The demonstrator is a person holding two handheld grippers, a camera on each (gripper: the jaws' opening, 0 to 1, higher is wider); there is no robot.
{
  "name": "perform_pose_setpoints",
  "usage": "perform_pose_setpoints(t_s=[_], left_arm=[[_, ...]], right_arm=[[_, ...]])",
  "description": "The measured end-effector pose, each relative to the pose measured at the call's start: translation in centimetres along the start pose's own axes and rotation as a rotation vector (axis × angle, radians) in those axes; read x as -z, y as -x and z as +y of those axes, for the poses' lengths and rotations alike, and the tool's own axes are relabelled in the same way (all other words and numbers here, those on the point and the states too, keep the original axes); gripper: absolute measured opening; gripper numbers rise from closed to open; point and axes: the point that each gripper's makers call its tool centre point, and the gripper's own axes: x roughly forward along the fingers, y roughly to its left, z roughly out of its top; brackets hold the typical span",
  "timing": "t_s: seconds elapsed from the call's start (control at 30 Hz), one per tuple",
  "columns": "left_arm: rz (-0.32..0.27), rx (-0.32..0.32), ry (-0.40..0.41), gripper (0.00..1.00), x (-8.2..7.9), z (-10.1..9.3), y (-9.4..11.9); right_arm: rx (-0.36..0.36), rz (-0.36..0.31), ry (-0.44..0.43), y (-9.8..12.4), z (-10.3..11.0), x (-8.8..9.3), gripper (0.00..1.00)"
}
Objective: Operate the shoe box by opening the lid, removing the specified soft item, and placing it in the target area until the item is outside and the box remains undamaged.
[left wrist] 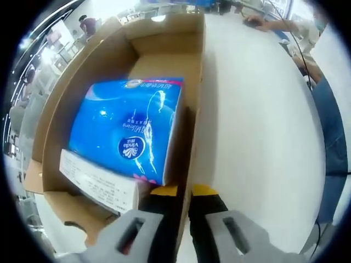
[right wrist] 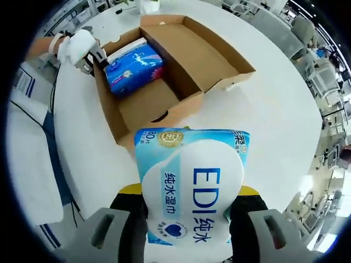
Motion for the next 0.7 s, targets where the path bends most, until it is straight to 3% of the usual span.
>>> perform_pose_setpoints(t_s=[0.17,0.4,0.6,0.7], left_arm=[[0.0,-0.006,-0.004,0.04,-0.3,-0.3,0.4],[0.006,0.01,0.005,0.04,-0.5,-0.7,0.8],[0.006,0.008,0.007,0.04,-0.4,-0.6,0.5],[0.006,0.007,0.009,0.04,-0.5,-0.6,0.6]], right_arm=[[0.0,0.006,0.019,0.0,0.1,0.3,0.58],[-0.02,-0.001,0.163,-0.7,-1.1,1.3,0.57],[-0.057,0.044,0.304,-2.0,-0.6,1.8,0.57],[-0.079,0.04,0.327,-2.7,-0.4,1.7,0.57]])
